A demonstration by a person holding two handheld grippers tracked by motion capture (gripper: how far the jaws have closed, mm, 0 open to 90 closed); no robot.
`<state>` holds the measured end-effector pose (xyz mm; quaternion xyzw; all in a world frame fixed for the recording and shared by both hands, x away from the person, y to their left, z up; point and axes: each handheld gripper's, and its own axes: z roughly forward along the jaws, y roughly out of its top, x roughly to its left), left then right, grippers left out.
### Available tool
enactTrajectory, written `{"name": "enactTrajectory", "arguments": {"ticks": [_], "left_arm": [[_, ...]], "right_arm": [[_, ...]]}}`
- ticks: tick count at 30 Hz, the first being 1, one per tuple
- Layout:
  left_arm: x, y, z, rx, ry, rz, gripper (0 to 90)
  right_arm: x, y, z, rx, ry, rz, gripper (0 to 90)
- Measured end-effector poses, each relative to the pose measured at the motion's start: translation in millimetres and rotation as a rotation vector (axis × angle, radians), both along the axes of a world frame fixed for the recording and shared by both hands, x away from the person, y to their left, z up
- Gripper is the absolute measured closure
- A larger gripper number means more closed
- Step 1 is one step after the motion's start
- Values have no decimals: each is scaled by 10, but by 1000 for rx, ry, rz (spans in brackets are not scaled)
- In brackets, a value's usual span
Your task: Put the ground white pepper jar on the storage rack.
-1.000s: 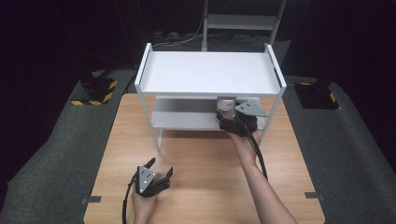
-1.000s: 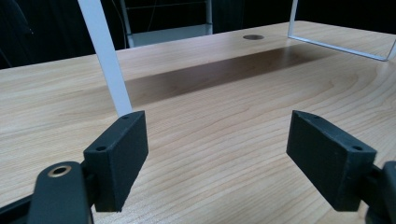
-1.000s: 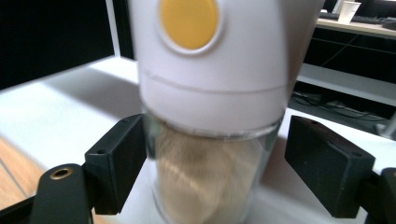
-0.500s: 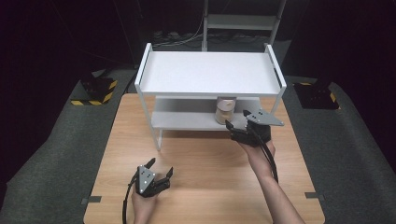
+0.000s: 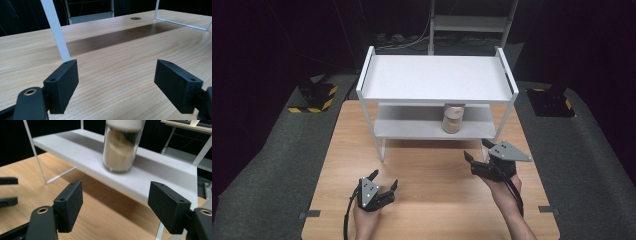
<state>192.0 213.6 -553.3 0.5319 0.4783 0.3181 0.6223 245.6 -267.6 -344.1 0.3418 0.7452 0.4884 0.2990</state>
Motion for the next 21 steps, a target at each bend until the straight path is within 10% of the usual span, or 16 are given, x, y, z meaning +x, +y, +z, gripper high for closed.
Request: {"name": "enactTrajectory", "arguments": {"ticks": [21], "left_arm": [[7,-11,12,38,4,-19,196]], "right_arm": [[-324,-92,-713,-6,81,-30,278]]}}
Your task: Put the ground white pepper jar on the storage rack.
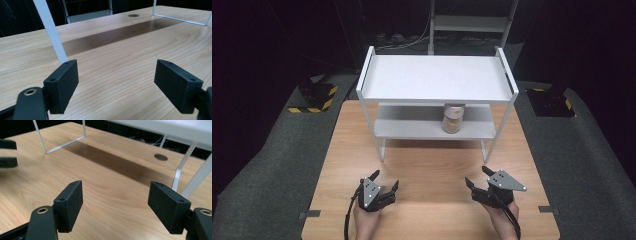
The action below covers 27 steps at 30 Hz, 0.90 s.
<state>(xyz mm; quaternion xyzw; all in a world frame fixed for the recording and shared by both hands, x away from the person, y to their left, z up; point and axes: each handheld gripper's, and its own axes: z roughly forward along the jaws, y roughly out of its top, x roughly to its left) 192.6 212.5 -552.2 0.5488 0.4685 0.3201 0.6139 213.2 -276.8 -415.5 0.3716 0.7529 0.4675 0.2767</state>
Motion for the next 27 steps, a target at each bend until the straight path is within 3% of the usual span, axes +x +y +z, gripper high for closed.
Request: {"name": "enactTrajectory", "arguments": {"ticks": [15,19,27], "left_arm": [[10,3,11,-2,9,0,195],[12,0,12,-2,10,1,195],[7,-8,3,-13,6,10,195]], "right_arm": [[-130,-177,-696,76,27,-46,260],[-163,-195,-738,91,-4,-41,261],[-106,-164,-697,89,55,-59,252]]}}
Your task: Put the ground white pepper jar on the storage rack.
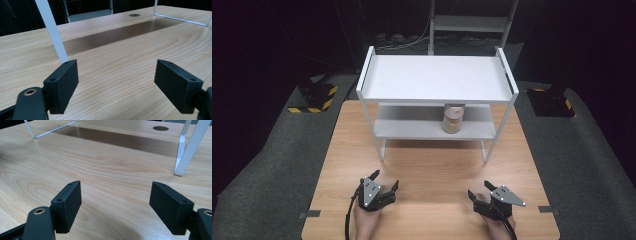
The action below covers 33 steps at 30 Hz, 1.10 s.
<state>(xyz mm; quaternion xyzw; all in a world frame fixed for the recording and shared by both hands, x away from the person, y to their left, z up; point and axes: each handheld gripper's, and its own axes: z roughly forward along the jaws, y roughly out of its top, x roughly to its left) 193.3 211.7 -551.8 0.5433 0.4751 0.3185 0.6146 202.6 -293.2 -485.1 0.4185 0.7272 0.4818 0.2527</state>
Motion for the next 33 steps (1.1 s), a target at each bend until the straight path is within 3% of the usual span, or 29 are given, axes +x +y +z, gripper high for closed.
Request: {"name": "enactTrajectory", "arguments": {"ticks": [11,15,33], "left_arm": [[-8,15,-1,6,-3,-7,195],[-15,13,-9,-13,-5,-7,195],[-14,26,1,8,-2,-23,194]], "right_arm": [[5,13,17,-16,9,11,240],[7,12,23,-13,15,8,238],[-15,9,18,-3,15,-5,240]]}}
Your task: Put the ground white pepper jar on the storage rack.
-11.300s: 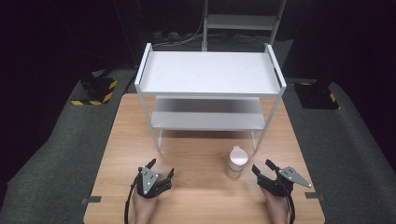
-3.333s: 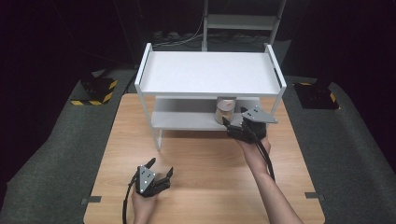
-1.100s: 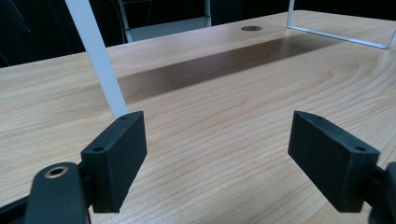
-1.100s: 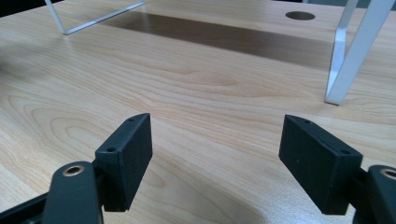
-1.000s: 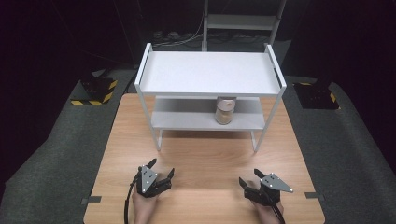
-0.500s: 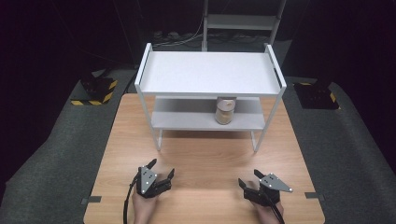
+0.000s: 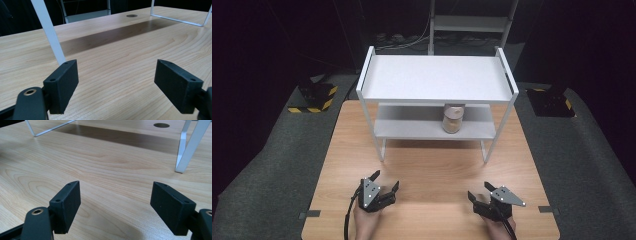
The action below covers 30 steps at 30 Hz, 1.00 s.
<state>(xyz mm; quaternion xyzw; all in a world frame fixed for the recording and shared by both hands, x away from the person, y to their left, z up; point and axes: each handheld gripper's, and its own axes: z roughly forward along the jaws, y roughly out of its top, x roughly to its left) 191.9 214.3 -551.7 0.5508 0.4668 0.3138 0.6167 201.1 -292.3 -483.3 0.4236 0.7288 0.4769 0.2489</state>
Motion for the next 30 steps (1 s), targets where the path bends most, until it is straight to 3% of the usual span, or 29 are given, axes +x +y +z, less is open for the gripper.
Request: {"name": "enactTrajectory", "arguments": {"ticks": [30], "left_arm": [[2,-11,4,3,4,-1,195]], "right_arm": [[-29,-27,-28,9,-22,10,241]]}}
